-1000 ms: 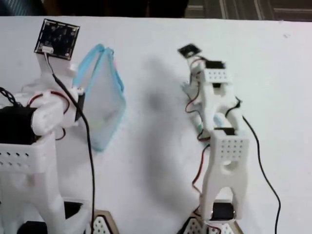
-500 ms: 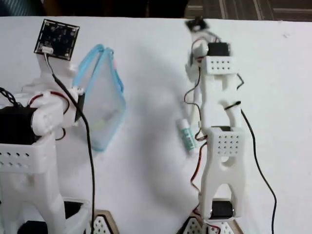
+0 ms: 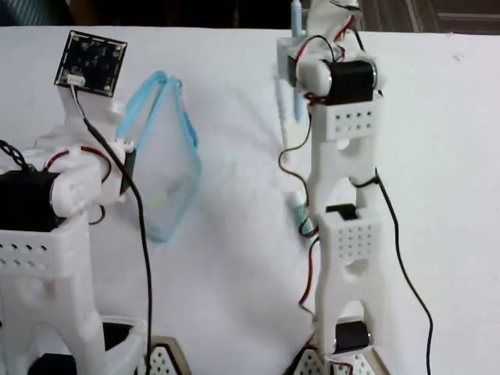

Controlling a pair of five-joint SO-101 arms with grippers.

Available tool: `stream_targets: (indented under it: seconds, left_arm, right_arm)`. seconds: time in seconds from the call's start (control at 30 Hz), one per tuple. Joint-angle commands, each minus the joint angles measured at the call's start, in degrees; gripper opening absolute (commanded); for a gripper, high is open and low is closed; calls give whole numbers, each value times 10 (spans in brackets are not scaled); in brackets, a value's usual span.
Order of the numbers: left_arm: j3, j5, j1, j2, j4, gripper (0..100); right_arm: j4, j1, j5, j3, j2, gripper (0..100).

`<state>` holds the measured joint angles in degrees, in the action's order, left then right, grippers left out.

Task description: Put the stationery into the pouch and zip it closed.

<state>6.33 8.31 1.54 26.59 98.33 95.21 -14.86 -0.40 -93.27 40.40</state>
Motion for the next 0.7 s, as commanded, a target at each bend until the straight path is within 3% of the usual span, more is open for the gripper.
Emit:
stream_targets:
  seconds: [0.0, 0.13, 0.3, 0.47, 0.67]
  left_arm:
    - [-9, -1, 2, -34, 4, 24]
    - [-9, -1, 2, -33, 4, 24]
    - [-9, -1, 2, -33, 4, 24]
    - [-9, -1, 1, -33, 4, 24]
    - [-9, -1, 1, -33, 4, 24]
  right_arm:
    - [-4, -38, -10, -19, -78, 17]
    - [-7, -73, -19, -19, -128, 17]
    - [-95, -110, -117, -19, -176, 17]
    - [-154, -192, -229, -12, -178, 17]
    - [-166, -247, -241, -13, -118, 17]
